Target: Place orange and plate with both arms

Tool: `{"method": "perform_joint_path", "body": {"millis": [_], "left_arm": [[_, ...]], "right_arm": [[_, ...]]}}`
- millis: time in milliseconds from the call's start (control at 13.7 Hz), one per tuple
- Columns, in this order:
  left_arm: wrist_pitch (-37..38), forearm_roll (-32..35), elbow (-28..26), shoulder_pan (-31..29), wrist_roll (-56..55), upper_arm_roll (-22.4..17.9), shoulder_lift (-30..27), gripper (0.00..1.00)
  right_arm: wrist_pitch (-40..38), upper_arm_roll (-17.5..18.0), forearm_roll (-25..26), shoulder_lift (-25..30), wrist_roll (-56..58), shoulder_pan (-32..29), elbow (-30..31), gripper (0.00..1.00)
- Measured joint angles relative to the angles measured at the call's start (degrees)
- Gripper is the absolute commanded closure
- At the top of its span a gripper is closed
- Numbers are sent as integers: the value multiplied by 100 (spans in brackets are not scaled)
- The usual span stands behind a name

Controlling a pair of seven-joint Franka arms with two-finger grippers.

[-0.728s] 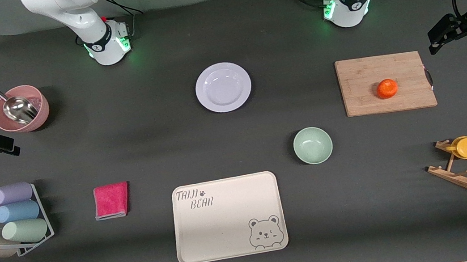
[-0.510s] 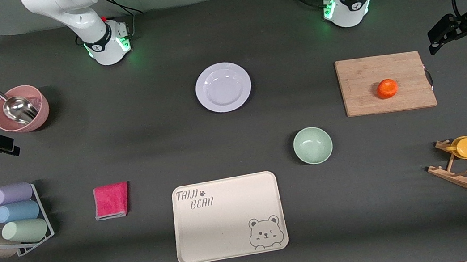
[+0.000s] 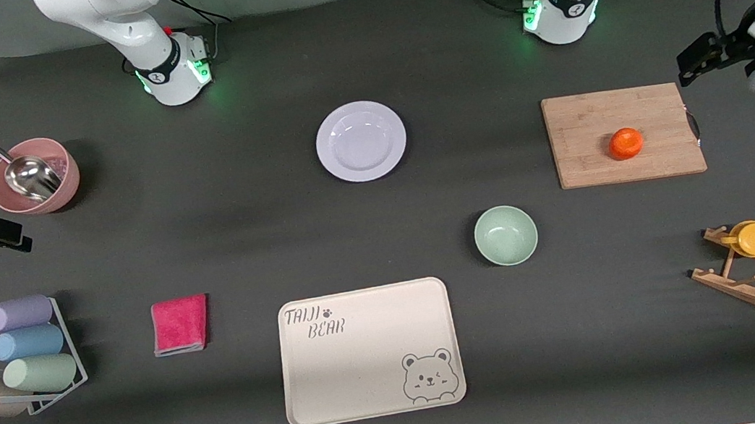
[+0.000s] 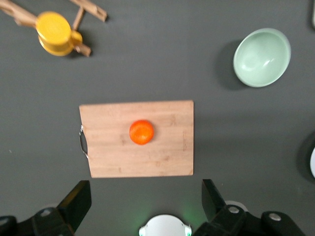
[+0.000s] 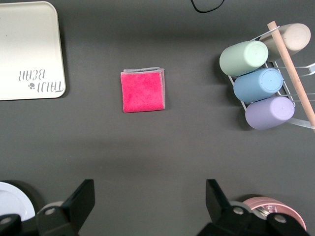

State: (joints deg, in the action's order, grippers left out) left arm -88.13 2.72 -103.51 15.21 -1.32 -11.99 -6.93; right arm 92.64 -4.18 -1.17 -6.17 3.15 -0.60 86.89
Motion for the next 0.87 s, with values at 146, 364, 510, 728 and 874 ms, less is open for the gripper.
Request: {"method": "perform_joint_path", "body": {"millis": [146, 364, 510, 728, 874], "left_arm": [[-597, 58, -610, -1, -176, -1, 25, 0], [-1930, 182, -1834, -9, -227, -23, -108, 0], [-2996, 307, -2676, -21, -237, -56, -155, 0], [-4365, 424, -3736, -47, -287, -157, -121, 0], [-5137, 446, -4290, -67, -288, -258, -28, 0]], "right_arm": [[0, 0, 0, 0, 0, 0, 0, 0], [-51, 2, -22, 58, 0, 1, 38, 0], [-80, 0, -114, 257, 0, 1, 243, 0], [-173, -143, -842, 656, 0, -3, 762, 0], [-189, -261, -1455, 885, 0, -10, 1152, 0]]}}
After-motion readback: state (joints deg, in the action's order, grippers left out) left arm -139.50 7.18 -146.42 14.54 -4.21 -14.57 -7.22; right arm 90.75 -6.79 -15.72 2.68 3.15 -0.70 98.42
